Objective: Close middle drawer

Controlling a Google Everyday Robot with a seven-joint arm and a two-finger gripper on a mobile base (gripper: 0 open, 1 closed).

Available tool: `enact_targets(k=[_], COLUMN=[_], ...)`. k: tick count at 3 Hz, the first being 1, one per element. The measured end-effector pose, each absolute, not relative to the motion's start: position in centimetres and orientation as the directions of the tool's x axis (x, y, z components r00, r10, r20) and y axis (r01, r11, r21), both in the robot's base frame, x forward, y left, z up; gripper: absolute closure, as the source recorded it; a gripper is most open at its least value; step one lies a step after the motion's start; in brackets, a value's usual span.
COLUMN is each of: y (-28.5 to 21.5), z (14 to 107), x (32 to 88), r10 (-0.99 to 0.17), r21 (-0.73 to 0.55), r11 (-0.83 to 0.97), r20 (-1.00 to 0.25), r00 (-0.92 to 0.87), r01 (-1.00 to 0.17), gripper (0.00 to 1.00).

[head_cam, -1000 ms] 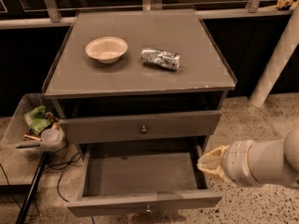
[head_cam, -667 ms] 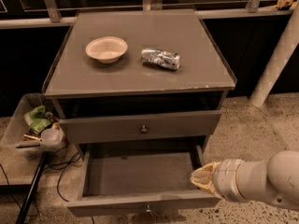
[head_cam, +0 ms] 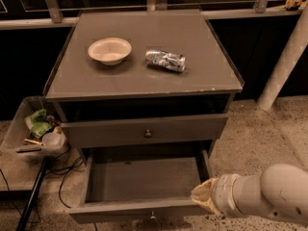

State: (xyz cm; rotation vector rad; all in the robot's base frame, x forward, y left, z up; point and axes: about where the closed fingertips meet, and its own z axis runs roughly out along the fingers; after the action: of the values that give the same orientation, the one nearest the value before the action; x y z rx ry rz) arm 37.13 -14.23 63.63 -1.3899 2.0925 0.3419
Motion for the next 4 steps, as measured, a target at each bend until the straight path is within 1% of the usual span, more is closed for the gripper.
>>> enact_targets(k=[1,2,4], y=[-14.0,-14.3,-15.5], z=[59.0,55.1,49.9], x=[35.3,34.1,35.6], r10=[-0.760,-0.768,-0.718], r21=[-0.048,-0.028,-0.055], r11=[0.403,0.400,0.420], r20=[-0.574,-0.555,-0.630], r00=[-0.305,-0.319,-0.295], r01=[-0.914,-0.916,-0.906], gripper=[1.00,1.00,1.00])
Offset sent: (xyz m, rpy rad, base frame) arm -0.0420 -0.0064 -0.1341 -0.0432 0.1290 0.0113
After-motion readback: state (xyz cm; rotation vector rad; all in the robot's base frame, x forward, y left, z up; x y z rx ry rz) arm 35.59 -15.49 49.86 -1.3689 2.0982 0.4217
